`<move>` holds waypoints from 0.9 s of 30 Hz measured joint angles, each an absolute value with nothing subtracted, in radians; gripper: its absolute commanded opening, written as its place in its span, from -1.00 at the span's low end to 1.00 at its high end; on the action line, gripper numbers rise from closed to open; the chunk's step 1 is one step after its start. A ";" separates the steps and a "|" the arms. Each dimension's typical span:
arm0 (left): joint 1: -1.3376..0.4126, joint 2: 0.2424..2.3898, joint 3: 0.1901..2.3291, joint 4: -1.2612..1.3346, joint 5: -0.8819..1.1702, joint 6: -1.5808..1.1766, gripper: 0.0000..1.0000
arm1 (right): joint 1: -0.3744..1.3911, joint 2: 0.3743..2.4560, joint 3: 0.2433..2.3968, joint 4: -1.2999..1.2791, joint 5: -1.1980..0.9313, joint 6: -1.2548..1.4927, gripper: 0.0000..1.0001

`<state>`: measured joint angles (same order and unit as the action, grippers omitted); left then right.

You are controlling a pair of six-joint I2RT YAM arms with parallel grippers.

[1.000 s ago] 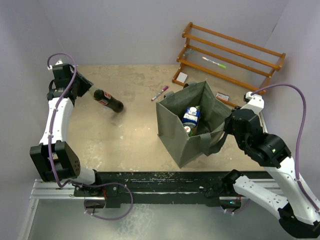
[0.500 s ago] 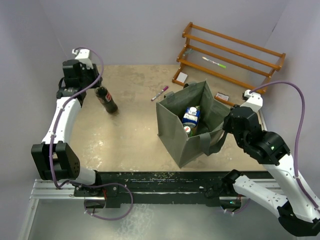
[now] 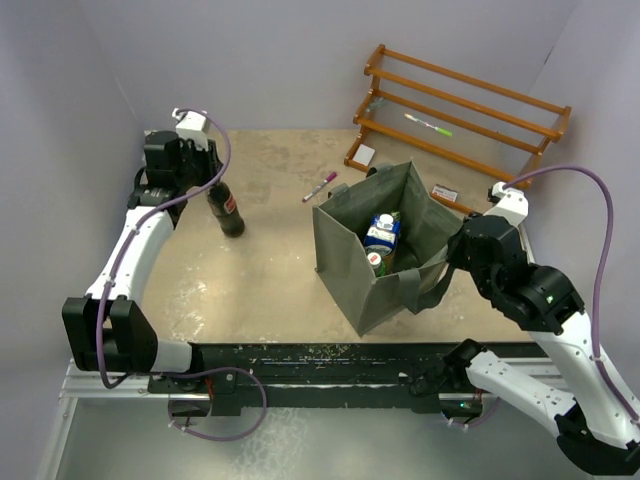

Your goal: Take the beverage out of the canvas bag

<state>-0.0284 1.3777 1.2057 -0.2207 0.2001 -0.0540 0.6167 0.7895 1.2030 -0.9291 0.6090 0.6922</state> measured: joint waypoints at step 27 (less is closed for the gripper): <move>-0.138 0.875 1.140 -0.560 0.052 -0.494 1.00 | 0.615 0.716 1.179 -0.969 0.492 0.803 -0.25</move>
